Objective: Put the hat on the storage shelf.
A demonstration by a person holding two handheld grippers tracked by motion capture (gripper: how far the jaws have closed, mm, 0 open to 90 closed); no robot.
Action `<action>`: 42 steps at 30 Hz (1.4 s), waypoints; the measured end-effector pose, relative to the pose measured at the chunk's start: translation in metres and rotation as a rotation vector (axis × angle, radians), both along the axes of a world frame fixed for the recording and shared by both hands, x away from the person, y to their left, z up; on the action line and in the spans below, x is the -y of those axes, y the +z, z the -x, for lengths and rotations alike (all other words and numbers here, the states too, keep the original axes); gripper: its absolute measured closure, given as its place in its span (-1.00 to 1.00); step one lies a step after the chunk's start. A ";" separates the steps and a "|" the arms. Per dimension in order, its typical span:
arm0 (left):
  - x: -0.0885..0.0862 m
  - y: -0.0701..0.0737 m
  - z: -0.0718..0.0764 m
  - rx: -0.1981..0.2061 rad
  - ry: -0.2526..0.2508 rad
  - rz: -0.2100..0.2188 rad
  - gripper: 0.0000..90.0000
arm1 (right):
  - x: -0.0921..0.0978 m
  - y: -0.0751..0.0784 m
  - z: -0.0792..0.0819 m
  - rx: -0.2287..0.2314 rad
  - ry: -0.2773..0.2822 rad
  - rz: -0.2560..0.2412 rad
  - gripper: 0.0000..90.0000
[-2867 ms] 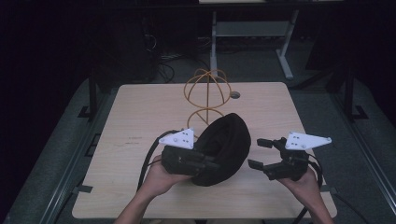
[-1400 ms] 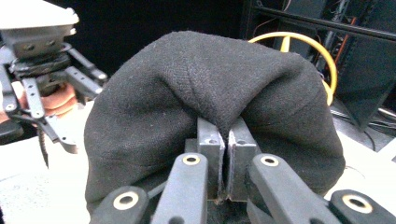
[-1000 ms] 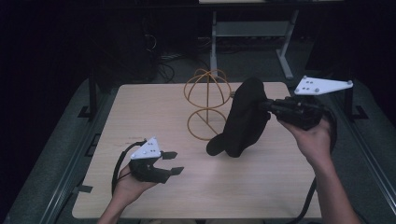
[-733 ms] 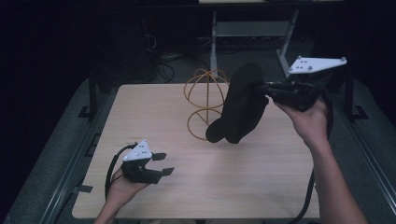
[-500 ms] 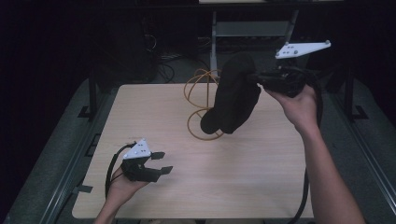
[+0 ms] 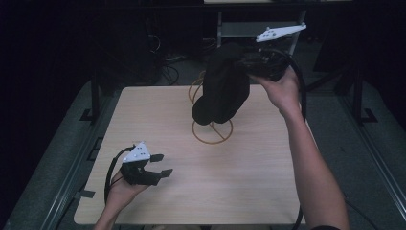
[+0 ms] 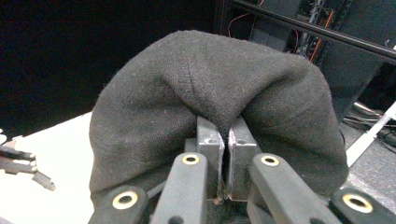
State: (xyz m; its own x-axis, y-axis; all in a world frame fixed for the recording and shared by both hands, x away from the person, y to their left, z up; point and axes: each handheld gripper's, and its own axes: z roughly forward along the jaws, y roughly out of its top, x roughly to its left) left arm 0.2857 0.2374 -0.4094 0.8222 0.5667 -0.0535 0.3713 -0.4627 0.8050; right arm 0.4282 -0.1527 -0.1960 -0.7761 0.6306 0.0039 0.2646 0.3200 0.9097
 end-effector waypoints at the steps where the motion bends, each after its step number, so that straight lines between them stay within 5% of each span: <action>1: -0.001 0.000 0.000 -0.001 0.000 0.000 -0.27 | -0.003 -0.001 -0.004 -0.004 0.003 -0.002 0.93; 6: -0.004 -0.003 -0.002 -0.019 0.012 0.046 -0.31 | -0.016 -0.008 -0.022 -0.040 0.007 -0.006 0.92; 19: -0.005 -0.002 -0.002 0.002 0.013 0.060 -0.31 | -0.059 -0.024 -0.059 -0.120 0.015 -0.047 0.88; 21: -0.005 -0.002 -0.002 0.004 0.010 0.069 -0.31 | -0.068 -0.029 -0.063 -0.120 0.017 -0.020 0.86; 27: -0.004 -0.002 -0.001 0.004 0.005 0.066 -0.32 | -0.096 -0.048 -0.080 -0.182 0.016 0.066 0.39; 34: -0.006 -0.001 0.000 0.014 0.015 0.068 -0.35 | -0.111 -0.049 -0.077 -0.146 0.008 0.128 0.10; 42: -0.009 -0.001 0.000 0.035 0.033 0.065 -0.40 | -0.101 -0.043 -0.071 -0.133 0.023 0.064 -0.09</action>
